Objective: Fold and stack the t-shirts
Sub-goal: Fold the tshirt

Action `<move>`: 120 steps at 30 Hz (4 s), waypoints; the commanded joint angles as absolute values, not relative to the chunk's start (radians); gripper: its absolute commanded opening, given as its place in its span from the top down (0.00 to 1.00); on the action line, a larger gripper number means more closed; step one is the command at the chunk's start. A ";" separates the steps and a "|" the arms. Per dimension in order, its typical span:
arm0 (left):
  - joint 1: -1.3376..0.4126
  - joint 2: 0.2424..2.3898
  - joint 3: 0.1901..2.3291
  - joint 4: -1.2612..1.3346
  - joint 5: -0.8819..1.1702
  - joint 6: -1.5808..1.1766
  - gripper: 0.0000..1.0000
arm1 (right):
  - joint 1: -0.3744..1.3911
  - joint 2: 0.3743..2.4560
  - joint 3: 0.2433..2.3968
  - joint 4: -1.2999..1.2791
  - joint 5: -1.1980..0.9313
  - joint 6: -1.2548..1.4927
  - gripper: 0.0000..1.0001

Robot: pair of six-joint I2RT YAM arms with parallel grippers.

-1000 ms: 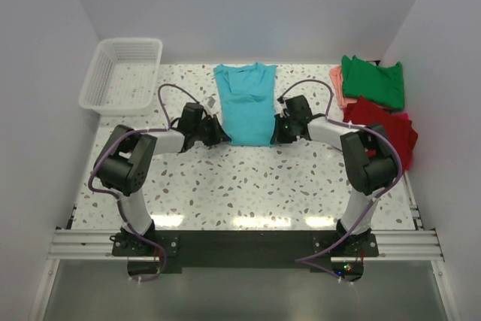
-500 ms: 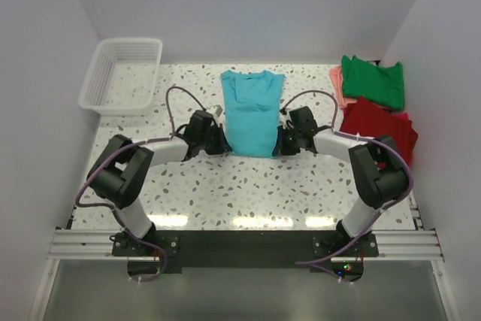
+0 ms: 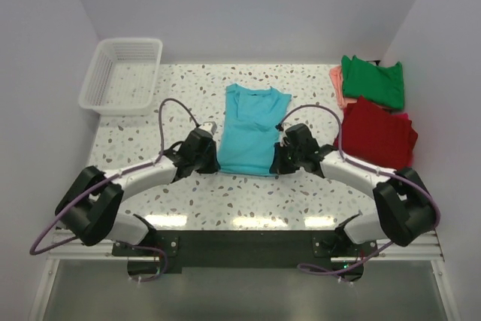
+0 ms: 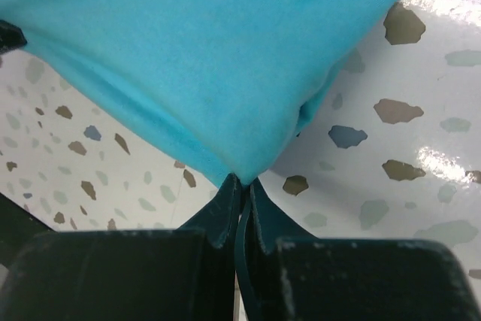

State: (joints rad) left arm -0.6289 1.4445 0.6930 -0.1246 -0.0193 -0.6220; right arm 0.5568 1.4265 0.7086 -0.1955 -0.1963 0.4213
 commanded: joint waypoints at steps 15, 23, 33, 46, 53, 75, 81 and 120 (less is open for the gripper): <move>-0.681 1.140 0.656 -0.213 -0.178 -0.623 1.00 | 0.606 1.164 0.776 -0.431 -0.035 0.500 1.00; -0.681 1.180 0.793 -0.215 -0.267 -0.588 1.00 | 0.606 1.209 0.933 -0.469 0.063 0.459 1.00; -0.680 1.408 1.057 -0.241 -0.442 -0.563 1.00 | 0.565 1.310 1.081 -0.417 0.204 0.391 1.00; -0.574 1.730 1.435 -0.301 -0.503 -0.538 1.00 | 0.414 1.601 1.319 -0.302 0.141 0.313 1.00; -0.515 1.899 1.597 -0.296 -0.471 -0.494 1.00 | 0.388 1.814 1.525 -0.308 0.106 0.284 1.00; -0.376 2.350 2.003 -0.336 -0.181 -0.373 0.42 | 0.365 2.187 1.898 -0.463 0.290 0.370 0.71; -0.365 2.298 1.962 -0.315 -0.259 -0.382 0.30 | 0.364 2.183 1.907 -0.442 0.305 0.374 0.58; -0.517 2.100 1.577 -0.287 -0.087 -0.407 0.48 | 0.448 2.056 1.592 -0.437 -0.023 0.353 0.62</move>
State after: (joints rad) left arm -0.5224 2.1254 1.6169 -0.2882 -0.0246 -0.4080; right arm 0.4507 2.0438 1.6093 -0.4492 0.0078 0.3473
